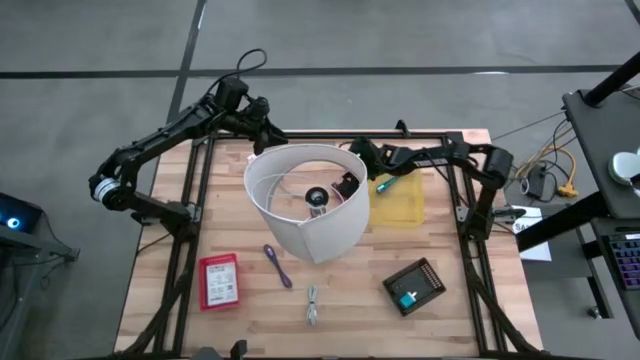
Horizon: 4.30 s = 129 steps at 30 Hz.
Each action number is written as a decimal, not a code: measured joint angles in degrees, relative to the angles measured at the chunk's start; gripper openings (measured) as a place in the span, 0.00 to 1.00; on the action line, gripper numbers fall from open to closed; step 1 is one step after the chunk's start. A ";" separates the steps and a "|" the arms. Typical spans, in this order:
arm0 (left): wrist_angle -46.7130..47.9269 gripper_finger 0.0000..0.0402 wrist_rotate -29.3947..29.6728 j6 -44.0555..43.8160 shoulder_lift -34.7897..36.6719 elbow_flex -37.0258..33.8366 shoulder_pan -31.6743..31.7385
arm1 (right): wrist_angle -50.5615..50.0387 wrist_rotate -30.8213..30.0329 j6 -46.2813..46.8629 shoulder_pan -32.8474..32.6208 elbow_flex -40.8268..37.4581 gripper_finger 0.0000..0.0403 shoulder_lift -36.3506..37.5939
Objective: Pick and place items into bin
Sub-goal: Put the red USB cable into the yellow bin
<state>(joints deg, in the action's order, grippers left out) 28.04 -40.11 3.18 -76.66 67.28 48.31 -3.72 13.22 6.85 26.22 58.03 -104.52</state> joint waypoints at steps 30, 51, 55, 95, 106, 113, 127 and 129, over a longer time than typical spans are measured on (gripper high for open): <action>-0.10 0.36 0.01 0.24 0.00 -0.04 0.00 | -11.67 7.90 -0.02 -1.00 4.49 0.51 -2.06; -0.48 0.36 0.01 0.24 0.00 0.01 0.00 | -15.48 3.55 -1.36 -1.49 4.45 0.51 -2.06; -0.50 0.36 0.01 0.24 0.00 0.03 0.00 | -16.07 3.28 -1.82 -1.49 4.45 0.51 -2.06; -0.49 0.36 0.01 0.24 0.00 0.09 0.00 | -17.86 -1.26 -8.14 -7.13 5.78 0.50 1.24; -0.54 0.36 0.01 0.24 0.00 0.07 0.00 | -18.43 -1.21 -10.51 -8.08 2.38 0.50 1.26; -0.51 0.36 0.01 0.24 0.00 0.01 0.00 | -18.63 -1.27 -10.28 -9.42 -0.12 0.50 1.25; -0.53 0.36 0.01 0.26 0.00 -0.01 0.00 | -19.00 -4.16 -10.23 -11.47 -1.08 0.32 1.28; -0.53 0.36 0.02 0.26 0.00 -0.04 0.00 | -19.38 -6.27 -10.01 -11.50 -1.10 0.24 1.28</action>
<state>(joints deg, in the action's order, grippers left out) 27.51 -40.09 3.44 -76.67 67.24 48.31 -23.10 6.95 -3.16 14.72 56.93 -103.24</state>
